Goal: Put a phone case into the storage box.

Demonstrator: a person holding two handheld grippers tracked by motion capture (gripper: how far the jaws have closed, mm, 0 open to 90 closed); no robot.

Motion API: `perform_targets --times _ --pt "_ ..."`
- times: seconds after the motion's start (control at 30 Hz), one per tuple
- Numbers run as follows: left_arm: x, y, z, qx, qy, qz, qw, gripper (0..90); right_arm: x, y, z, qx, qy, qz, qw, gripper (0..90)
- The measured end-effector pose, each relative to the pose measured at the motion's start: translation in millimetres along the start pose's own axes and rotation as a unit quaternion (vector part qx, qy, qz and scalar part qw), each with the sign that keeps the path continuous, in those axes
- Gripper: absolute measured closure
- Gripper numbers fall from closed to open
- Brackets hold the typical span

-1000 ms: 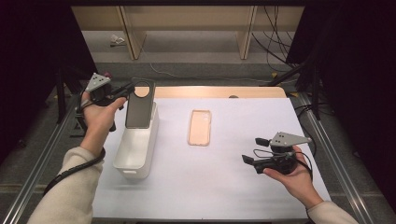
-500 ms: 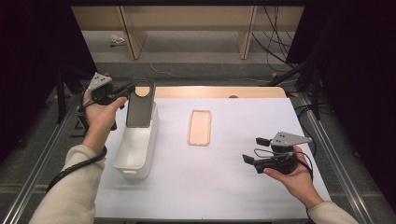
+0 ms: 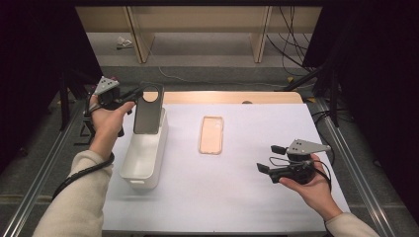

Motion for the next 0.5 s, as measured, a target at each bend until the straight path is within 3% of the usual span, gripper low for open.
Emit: perform_targets --times 0.5 --pt "0.1 -5.6 4.7 -0.003 -0.002 0.000 1.0000 82.2 0.1 0.3 -0.5 0.001 -0.001 0.000 1.0000 16.2"
Point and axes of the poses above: each handheld gripper's, and its own axes: y roughly backward along the jaws, x roughly out of its underside, z roughly to its left, the point moved 7 cm from there along -y, roughly forward along the jaws, and after that the axes turned 9 degrees about -x, right-handed, at the moved point
